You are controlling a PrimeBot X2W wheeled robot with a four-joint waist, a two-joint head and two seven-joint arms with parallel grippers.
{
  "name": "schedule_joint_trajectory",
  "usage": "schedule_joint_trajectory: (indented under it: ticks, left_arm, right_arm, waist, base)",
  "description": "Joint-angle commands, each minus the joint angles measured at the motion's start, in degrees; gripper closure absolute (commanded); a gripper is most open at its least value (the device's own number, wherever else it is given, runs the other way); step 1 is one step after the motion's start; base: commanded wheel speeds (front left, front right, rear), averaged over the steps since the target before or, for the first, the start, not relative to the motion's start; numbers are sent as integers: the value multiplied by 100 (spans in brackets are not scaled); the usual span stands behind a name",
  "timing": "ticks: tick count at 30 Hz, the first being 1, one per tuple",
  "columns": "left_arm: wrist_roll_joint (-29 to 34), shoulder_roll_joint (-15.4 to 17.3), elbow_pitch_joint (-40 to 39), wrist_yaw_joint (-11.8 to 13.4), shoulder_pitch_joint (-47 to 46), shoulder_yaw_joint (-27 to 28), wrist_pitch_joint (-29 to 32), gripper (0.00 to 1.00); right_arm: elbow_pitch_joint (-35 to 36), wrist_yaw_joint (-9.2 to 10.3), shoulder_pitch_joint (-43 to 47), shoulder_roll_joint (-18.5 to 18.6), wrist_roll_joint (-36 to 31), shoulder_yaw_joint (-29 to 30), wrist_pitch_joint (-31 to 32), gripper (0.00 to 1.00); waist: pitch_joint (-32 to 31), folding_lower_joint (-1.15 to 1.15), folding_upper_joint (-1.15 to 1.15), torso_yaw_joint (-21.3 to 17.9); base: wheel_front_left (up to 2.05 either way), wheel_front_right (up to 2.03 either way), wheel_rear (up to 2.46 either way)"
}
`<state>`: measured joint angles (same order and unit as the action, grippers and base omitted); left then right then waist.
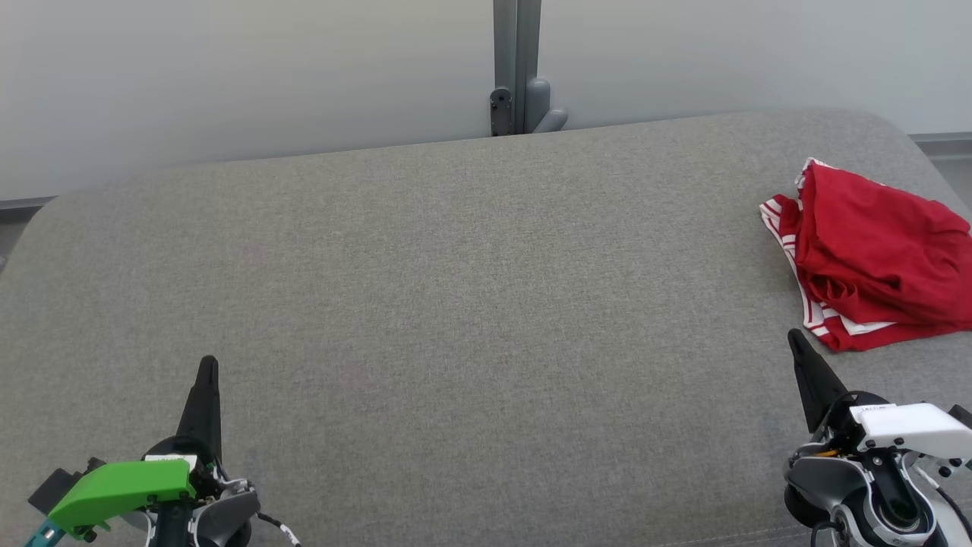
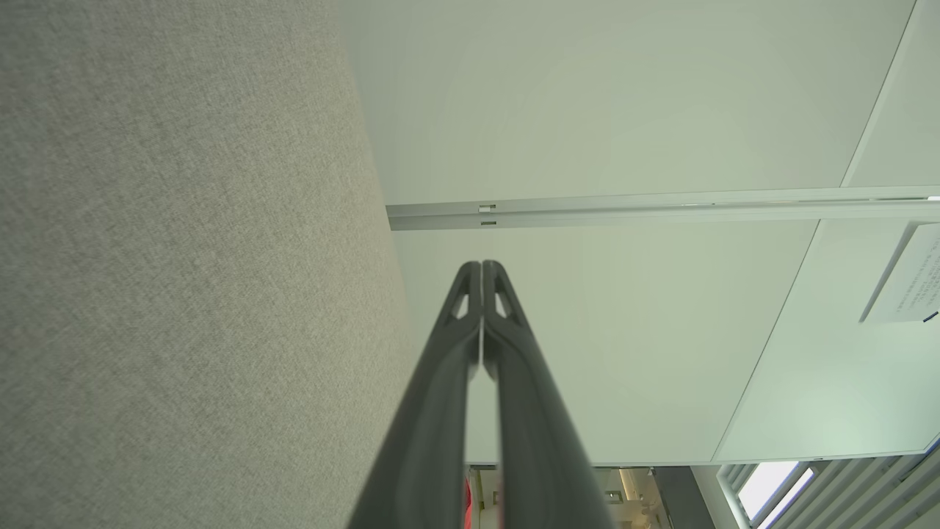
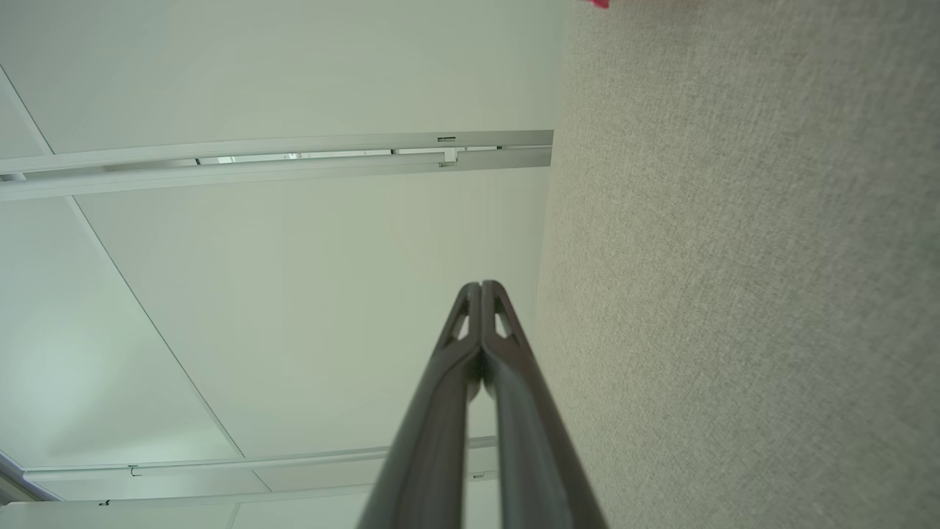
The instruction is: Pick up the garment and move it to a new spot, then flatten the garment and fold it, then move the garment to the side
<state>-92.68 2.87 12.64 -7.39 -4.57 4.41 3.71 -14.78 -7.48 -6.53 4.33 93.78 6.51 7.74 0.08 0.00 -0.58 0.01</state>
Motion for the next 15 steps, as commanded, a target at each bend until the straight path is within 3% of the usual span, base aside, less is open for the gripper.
schedule_joint_trajectory:
  ticks: [1, 15]
  left_arm:
    - [-7, 1, -18, -32, -61, 18, 8, 100]
    - [-8, 1, -18, -31, -57, 17, 7, 100]
  right_arm:
    - [-12, -2, -60, 13, 11, 15, 28, 100]
    - [-14, -2, -62, -7, -19, 39, 40, 100]
  waist:
    - [0, 0, 58, 0]
    - [0, 0, 58, 0]
  base:
    - [0, 0, 0]
    - [0, 0, 0]
